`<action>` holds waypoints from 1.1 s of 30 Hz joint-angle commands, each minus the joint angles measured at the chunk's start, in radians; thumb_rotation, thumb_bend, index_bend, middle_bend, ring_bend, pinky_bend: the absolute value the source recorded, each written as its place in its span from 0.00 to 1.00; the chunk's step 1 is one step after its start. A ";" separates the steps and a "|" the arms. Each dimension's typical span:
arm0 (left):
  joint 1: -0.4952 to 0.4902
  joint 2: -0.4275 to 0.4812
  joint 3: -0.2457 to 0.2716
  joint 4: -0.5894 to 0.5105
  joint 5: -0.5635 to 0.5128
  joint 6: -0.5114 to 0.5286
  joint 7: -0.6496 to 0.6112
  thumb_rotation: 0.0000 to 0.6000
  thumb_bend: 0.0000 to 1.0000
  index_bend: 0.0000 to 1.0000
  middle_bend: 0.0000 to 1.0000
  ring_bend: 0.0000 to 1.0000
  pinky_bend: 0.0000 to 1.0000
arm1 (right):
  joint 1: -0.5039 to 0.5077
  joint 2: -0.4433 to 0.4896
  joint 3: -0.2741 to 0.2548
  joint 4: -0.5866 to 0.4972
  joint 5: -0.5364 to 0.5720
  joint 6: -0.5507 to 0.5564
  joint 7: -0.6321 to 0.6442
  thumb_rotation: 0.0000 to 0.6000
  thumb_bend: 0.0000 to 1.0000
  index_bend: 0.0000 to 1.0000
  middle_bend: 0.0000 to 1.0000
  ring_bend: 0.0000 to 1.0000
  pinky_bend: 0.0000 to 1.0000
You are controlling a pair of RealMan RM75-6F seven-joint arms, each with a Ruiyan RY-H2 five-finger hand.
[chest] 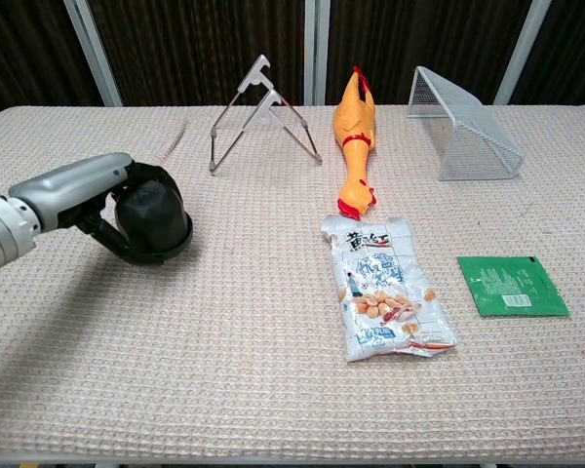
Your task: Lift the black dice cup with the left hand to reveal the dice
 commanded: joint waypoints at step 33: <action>0.005 0.021 -0.008 -0.004 0.049 -0.009 -0.053 1.00 0.12 0.18 0.35 0.14 0.21 | 0.001 -0.002 0.002 0.006 0.010 -0.009 0.001 1.00 0.16 0.00 0.00 0.00 0.00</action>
